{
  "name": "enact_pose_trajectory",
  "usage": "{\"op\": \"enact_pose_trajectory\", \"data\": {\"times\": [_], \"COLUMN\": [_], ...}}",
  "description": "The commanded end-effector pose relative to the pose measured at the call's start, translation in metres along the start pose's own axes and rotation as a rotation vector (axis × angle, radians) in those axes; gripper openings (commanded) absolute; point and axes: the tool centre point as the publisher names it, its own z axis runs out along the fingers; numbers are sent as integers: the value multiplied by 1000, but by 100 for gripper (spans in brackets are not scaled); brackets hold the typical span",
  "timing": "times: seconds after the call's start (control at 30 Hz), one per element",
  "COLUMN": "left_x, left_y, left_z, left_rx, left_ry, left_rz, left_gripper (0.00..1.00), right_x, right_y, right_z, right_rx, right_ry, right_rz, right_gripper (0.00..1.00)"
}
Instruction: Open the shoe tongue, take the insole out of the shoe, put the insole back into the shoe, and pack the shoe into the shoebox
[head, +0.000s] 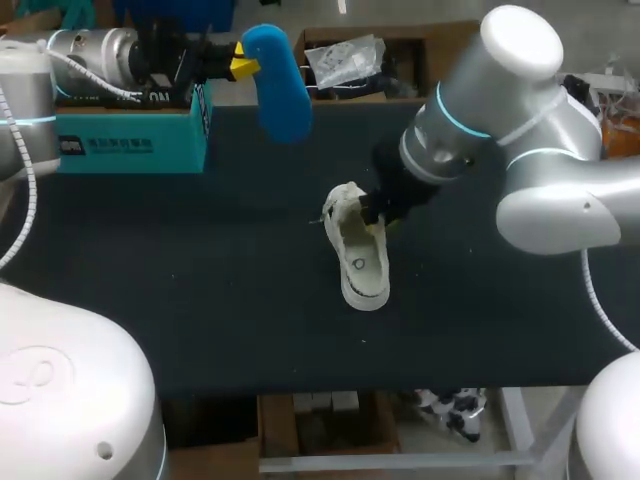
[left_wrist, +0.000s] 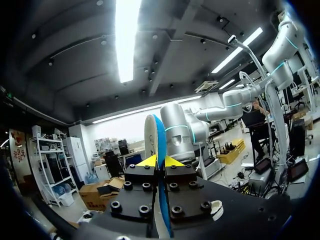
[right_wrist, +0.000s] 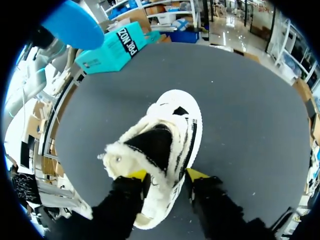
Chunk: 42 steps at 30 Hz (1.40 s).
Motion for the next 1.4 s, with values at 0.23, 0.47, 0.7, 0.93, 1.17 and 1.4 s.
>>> {"op": "enact_pose_trajectory", "data": {"times": [0.23, 0.47, 0.7, 0.93, 1.17, 1.4], "left_x": [17, 17, 29, 77, 113, 131], "left_y": [-3, -3, 1, 6, 3, -5], "left_z": [7, 7, 15, 35, 55, 71], "left_rx": [-37, -37, -17, 40, 39, 52], "left_ry": [-105, -105, -127, -245, -305, -342], "left_rz": [-174, -174, -212, -313, -383, -430], "left_gripper": [0, 0, 0, 0, 0, 0], "right_x": [-6, -6, -8, -30, -40, -34], "right_y": [-7, -7, -7, -29, -59, -68], "right_z": [-29, -29, -30, -55, -72, -93], "right_rx": [-88, -88, -84, -83, -72, -35], "right_ry": [27, 27, 62, 131, 227, 429], "right_rz": [-17, -17, -35, -16, 62, 243], "right_gripper": [100, 100, 100, 100, 100, 100]}}
